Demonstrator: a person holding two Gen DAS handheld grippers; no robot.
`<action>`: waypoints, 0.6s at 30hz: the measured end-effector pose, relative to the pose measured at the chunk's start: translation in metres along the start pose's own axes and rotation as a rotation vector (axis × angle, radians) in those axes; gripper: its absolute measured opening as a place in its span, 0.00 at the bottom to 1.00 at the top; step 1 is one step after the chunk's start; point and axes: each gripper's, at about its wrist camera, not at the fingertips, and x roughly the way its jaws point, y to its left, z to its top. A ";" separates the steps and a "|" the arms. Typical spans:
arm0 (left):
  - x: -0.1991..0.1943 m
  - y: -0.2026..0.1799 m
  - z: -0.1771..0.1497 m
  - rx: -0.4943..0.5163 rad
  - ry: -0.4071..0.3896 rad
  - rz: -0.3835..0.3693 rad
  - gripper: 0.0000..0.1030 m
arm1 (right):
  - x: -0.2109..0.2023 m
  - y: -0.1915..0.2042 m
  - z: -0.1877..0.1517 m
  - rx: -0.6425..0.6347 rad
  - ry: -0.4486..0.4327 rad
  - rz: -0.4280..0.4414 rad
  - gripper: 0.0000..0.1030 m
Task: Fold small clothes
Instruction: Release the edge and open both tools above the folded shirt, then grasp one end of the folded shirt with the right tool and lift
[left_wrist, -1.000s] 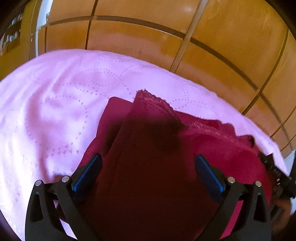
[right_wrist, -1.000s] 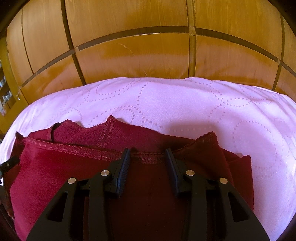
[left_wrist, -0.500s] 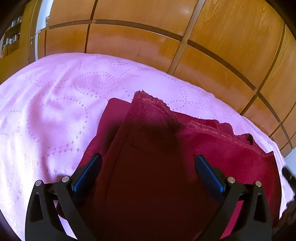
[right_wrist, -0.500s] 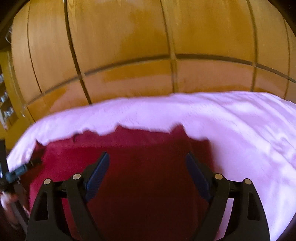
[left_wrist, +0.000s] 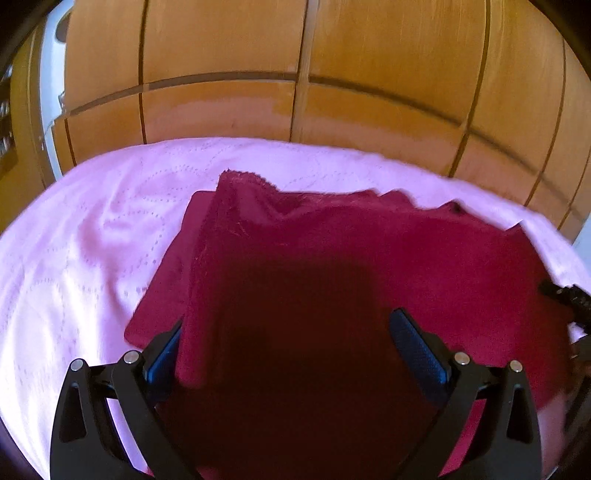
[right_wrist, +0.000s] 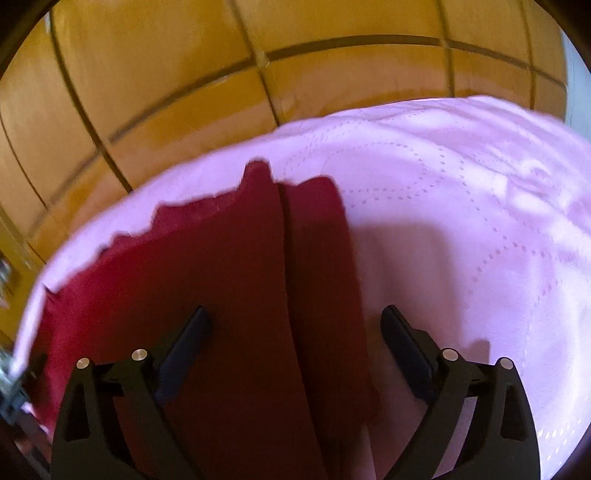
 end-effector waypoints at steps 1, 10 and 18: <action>-0.007 0.001 0.000 -0.015 -0.012 -0.025 0.98 | -0.010 -0.007 -0.001 0.041 -0.020 0.018 0.91; -0.059 -0.020 -0.016 -0.020 -0.120 -0.239 0.83 | -0.075 -0.025 -0.030 0.137 -0.036 0.235 0.91; -0.072 -0.048 -0.029 0.074 -0.149 -0.294 0.68 | -0.087 -0.036 -0.053 0.253 0.089 0.362 0.91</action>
